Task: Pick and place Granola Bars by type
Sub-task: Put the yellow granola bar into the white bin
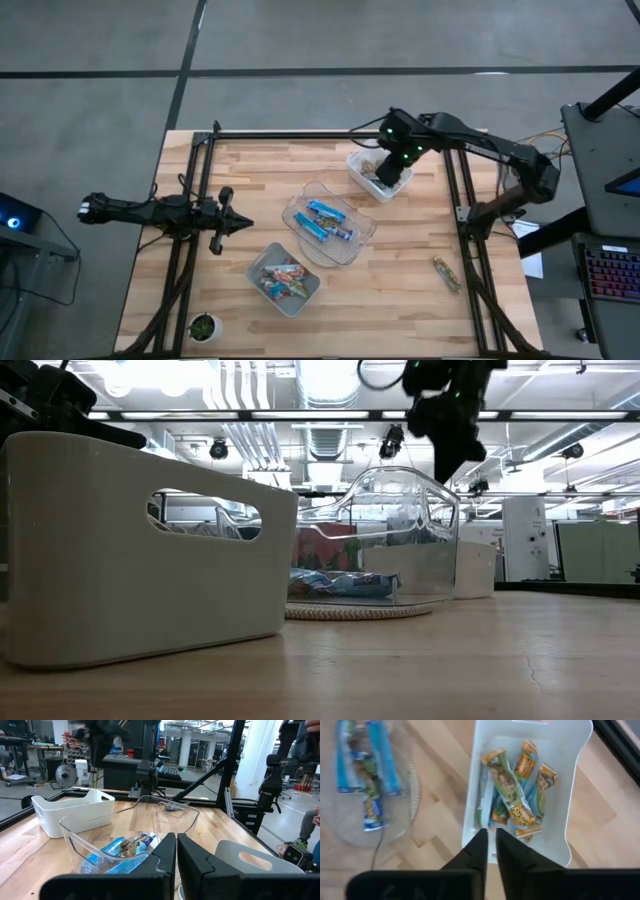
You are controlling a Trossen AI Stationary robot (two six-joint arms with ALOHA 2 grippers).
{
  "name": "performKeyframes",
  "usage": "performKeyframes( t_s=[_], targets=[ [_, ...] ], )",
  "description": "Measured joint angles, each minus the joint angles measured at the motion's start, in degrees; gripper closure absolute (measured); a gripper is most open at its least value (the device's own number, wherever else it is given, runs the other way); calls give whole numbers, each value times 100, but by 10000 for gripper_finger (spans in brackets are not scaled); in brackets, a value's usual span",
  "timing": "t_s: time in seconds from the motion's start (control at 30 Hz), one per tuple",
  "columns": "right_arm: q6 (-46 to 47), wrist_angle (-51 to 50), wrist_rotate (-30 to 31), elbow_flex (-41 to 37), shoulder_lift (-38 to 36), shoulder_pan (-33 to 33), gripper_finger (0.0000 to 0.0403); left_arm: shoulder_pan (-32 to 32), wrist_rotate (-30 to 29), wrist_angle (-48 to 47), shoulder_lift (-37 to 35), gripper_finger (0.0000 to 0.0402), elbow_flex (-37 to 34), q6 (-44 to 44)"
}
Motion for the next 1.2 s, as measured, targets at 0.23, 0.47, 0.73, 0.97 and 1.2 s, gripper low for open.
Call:
performKeyframes(
  t_s=[0.23, 0.47, 0.73, 0.97, 1.2],
  targets=[
    [0, -13, -3, -256, -797, 512, 394, 0, -1, 0, 1, 401, 0, 0],
    [310, -328, -1, -340, -1282, 915, 394, 0, 1, 0, 2, 401, -1, 0],
    [779, -600, 0, -342, -1494, 1294, 394, -1, -1, 0, 2, 401, -1, 0],
    [1076, -684, -2, -341, -1594, 1857, 394, 0, 1, 0, 0, 401, -2, 0],
    [1476, -684, 0, -342, -1734, 2370, 394, 0, 1, 0, 0, 401, 0, 0]
  ],
)
